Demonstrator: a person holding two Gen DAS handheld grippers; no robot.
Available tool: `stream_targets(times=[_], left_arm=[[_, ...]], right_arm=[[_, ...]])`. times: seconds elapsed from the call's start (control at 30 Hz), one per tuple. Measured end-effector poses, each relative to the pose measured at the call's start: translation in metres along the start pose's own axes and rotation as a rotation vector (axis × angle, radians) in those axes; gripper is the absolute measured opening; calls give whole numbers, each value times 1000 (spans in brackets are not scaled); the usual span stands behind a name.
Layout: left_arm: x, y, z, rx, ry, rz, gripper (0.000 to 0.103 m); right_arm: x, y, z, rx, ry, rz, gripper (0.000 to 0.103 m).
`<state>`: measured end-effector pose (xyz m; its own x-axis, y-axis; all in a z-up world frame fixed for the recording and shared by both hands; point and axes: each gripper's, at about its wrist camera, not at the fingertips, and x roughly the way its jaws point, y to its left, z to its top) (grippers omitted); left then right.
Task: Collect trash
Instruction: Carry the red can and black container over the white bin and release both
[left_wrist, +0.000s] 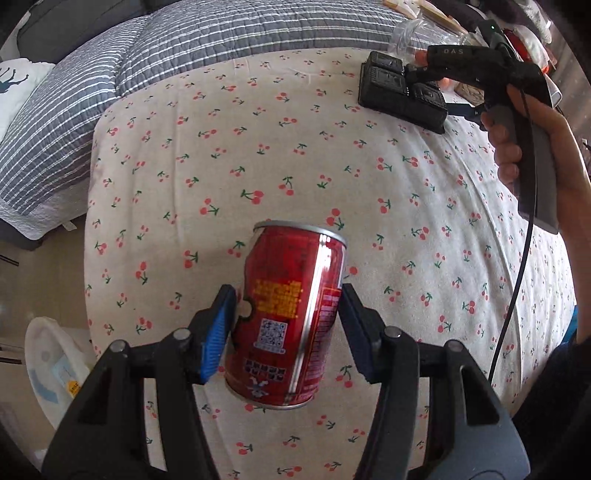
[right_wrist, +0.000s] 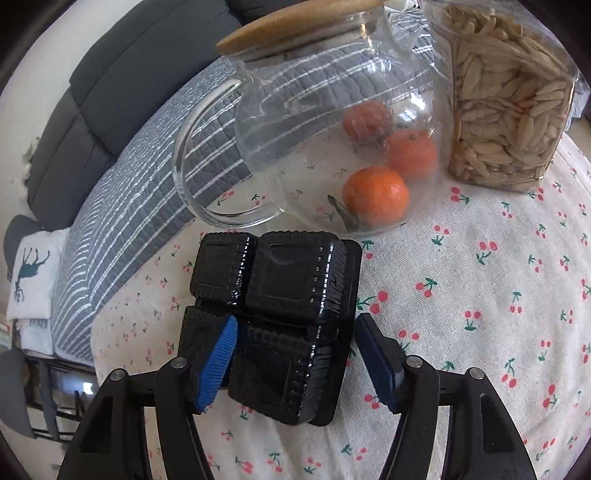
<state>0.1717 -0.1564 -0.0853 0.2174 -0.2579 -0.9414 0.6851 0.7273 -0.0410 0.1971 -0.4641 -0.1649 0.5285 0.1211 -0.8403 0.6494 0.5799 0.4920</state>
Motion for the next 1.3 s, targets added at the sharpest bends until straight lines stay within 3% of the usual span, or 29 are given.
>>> stream_targets(times=[0.3,0.6,0.83,0.97,1.13,1.3], left_arm=[[-11,10,1,-28,-34,-20,58],[-32,66,-15,-141,-77,0,58],[-68,176,-50,-388,-139,36,58],[-79,235,-86,-529,-127,43,58],[-67,263,-115,-647,-54,57,58],[-46,272,-124,-711,-5,50,58]], right_arm=[[-1,14,-12,-31,70,76,60],[-29,42,-29,-83,61,148,60],[-45,83,-59,-198,78,199,60],[-47,103,-77,-247,98,226,60],[-47,121,-105,-308,129,233,60],[-49,135,-131,-373,165,254,60]])
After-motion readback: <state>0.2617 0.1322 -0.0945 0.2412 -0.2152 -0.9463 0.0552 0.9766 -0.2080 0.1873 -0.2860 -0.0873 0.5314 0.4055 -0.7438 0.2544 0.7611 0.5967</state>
